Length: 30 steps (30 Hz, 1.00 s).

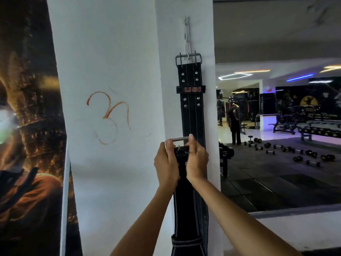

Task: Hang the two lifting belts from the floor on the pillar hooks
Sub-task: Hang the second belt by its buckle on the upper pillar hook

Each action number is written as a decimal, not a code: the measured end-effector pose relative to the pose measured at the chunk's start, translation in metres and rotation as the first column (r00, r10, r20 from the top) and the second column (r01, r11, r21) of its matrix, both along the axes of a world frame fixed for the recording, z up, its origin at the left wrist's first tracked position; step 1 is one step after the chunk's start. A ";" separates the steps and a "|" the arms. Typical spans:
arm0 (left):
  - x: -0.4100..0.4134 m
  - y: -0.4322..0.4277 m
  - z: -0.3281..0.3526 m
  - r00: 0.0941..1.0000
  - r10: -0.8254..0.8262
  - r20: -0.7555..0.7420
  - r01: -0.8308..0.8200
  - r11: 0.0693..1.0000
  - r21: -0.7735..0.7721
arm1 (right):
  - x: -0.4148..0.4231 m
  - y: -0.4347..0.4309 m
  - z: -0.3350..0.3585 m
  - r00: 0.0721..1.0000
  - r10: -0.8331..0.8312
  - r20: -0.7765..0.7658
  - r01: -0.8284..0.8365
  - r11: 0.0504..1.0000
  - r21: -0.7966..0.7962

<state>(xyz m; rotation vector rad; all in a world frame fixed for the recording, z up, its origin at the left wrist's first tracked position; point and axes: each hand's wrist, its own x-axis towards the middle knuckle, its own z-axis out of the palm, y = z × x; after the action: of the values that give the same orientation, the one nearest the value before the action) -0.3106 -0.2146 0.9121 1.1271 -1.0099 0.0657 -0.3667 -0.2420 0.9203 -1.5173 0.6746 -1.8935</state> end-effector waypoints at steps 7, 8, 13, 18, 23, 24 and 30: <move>0.010 -0.073 0.122 0.973 0.167 0.158 -0.144 0.979 -0.146 | -0.003 -0.067 0.113 0.964 -0.265 -0.038 0.252 0.945 -0.209; 0.010 -0.086 0.146 0.970 0.175 0.167 -0.145 0.974 -0.176 | -0.004 -0.081 0.137 0.949 -0.311 -0.043 0.293 0.926 -0.239; 0.016 -0.158 0.256 0.953 0.235 0.193 -0.175 0.942 -0.285 | -0.005 -0.162 0.245 0.915 -0.403 -0.025 0.375 0.871 -0.318; 0.028 -0.218 0.350 0.954 0.235 0.183 -0.180 0.944 -0.277 | 0.001 -0.223 0.342 0.921 -0.388 -0.035 0.353 0.868 -0.350; 0.045 -0.261 0.406 0.959 0.201 0.199 -0.167 0.970 -0.179 | 0.018 -0.272 0.404 0.894 -0.434 -0.109 0.375 0.860 -0.345; 0.048 -0.267 0.412 0.957 0.194 0.214 -0.162 0.974 -0.158 | 0.021 -0.279 0.410 0.892 -0.435 -0.120 0.376 0.864 -0.335; 0.063 -0.302 0.422 0.945 0.162 0.286 -0.159 0.987 -0.033 | 0.032 -0.321 0.418 0.875 -0.394 -0.281 0.341 0.914 -0.221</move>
<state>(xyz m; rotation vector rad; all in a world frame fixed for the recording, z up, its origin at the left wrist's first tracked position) -0.2473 -0.5167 1.3341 1.2122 -1.1707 0.3750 -0.3344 -0.5626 1.3382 -1.9418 1.0399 -2.0364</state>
